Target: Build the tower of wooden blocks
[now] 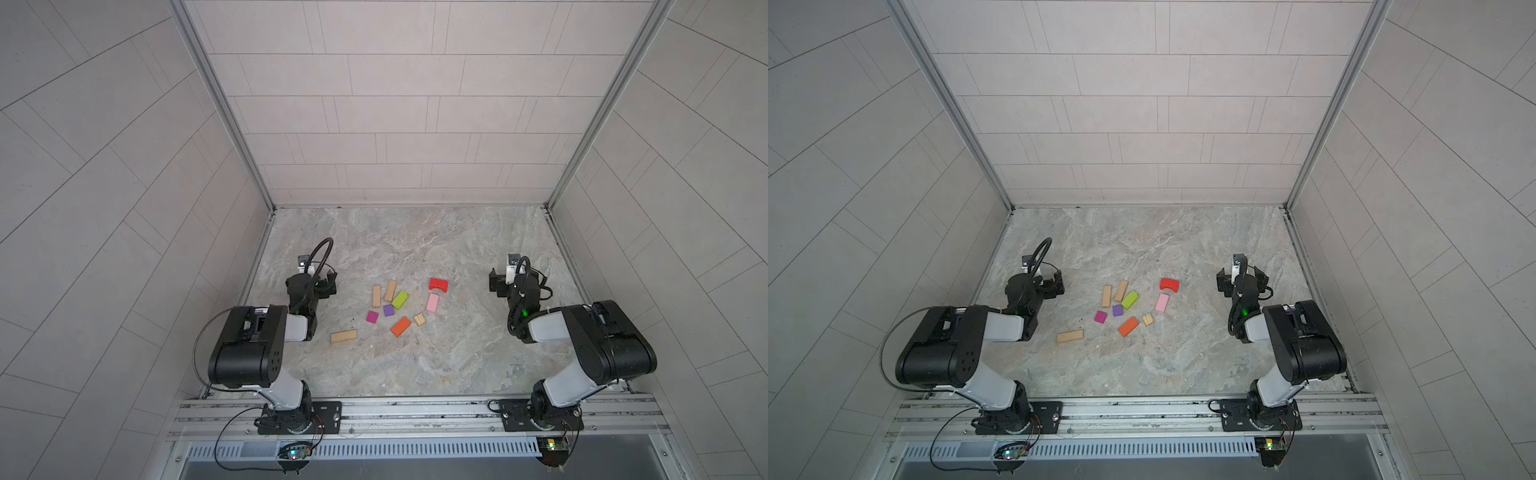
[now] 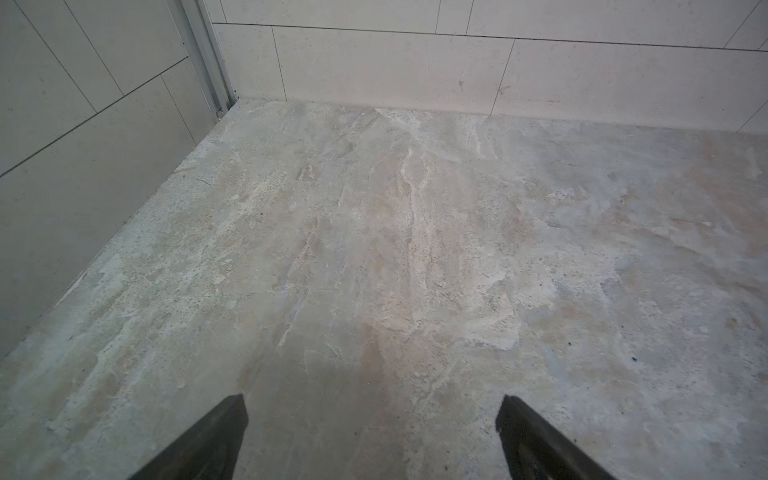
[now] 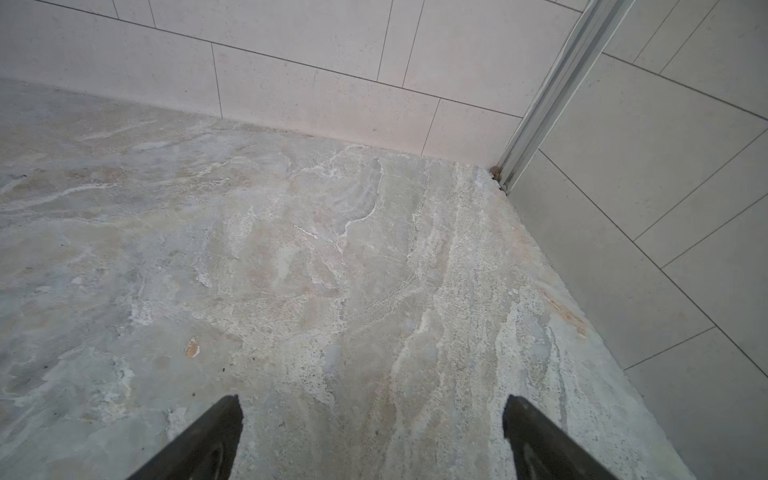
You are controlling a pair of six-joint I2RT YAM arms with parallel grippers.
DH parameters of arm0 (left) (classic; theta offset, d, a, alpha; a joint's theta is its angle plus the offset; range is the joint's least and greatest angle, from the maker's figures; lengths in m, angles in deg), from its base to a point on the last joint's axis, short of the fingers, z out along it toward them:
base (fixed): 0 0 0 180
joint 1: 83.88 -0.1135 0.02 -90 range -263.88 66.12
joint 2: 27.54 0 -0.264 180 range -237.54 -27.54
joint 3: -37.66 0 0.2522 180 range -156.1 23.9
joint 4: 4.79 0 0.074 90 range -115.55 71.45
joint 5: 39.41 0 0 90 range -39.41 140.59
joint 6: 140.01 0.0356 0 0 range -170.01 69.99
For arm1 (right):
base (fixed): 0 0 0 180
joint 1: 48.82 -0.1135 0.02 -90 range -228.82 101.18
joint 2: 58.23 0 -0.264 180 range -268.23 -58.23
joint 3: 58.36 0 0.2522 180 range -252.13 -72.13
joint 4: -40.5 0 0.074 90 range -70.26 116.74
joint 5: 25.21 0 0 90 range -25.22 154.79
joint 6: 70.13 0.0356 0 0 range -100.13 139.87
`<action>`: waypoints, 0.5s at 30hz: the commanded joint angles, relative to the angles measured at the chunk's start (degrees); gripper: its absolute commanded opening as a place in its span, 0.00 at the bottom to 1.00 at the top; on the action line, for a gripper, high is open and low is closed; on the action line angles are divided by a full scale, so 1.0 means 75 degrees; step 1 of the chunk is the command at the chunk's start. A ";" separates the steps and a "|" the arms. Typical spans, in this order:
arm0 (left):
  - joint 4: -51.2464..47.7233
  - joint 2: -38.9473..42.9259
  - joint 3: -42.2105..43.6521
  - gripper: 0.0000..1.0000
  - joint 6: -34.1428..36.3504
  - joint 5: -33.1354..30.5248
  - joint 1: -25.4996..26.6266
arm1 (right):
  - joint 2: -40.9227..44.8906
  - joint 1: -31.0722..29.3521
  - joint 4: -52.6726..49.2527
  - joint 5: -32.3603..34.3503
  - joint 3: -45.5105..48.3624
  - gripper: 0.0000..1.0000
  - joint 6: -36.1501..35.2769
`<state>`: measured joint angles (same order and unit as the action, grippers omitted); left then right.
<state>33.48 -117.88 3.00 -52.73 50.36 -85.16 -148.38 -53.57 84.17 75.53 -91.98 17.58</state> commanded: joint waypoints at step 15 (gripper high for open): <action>0.0293 -0.0054 -0.0130 1.00 0.0070 -0.0045 -0.0045 | -0.0062 0.0059 -0.0146 0.0385 -0.0106 0.99 0.0342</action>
<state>33.51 -117.88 2.80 -52.71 50.36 -85.16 -148.40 -53.48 83.34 77.10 -92.05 18.74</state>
